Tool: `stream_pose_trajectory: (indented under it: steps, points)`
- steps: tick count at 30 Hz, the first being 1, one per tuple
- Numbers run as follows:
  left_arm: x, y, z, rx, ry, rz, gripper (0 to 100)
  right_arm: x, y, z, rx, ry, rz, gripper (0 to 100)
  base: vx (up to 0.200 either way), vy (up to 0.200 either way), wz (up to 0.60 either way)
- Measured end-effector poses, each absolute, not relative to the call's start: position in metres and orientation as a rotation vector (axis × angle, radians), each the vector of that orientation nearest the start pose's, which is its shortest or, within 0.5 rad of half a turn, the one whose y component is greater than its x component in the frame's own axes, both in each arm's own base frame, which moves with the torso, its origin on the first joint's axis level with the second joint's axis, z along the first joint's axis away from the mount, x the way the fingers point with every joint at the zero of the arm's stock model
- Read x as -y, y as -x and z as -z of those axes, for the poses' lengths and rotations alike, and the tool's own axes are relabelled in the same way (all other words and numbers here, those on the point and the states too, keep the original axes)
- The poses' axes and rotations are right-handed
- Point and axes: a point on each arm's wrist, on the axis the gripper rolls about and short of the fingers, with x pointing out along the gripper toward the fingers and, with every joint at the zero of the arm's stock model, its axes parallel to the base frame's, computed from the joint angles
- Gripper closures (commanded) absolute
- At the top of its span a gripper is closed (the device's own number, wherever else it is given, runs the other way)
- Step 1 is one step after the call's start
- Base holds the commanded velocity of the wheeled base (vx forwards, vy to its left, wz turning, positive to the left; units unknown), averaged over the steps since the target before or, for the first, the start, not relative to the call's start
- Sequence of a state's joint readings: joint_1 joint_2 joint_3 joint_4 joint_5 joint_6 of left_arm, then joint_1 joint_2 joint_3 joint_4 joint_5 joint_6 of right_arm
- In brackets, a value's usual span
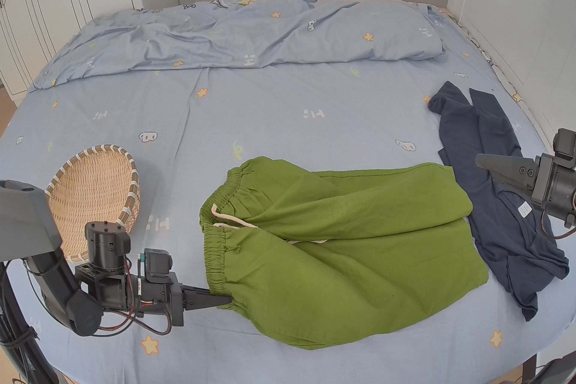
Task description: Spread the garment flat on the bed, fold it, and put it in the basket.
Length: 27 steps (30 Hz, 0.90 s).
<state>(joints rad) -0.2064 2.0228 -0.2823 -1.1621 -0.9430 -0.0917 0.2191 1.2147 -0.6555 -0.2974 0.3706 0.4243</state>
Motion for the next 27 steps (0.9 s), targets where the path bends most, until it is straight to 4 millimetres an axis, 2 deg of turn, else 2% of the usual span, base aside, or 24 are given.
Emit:
stream_pose_trajectory:
  steps: [6,17,21,27]
  points:
    - [0.054,-0.223,-0.044,-0.782,0.432,1.007,100,-0.048,-0.175,-0.221,-0.432,-0.432,-0.515,0,0.000,0.000,0.00]
    - [0.033,-0.182,-0.064,-1.147,0.626,0.846,100,-0.046,-0.174,-0.195,-0.619,-0.456,-0.515,0,0.000,0.000,0.00]
    - [0.025,-0.172,-0.072,-1.162,0.581,0.858,100,-0.042,-0.170,-0.179,-0.719,-0.477,-0.498,0,0.000,0.000,0.00]
    - [0.004,-0.170,-0.075,-1.094,0.514,0.844,100,-0.030,-0.160,-0.147,-0.872,-0.528,-0.430,0,0.000,0.000,0.00]
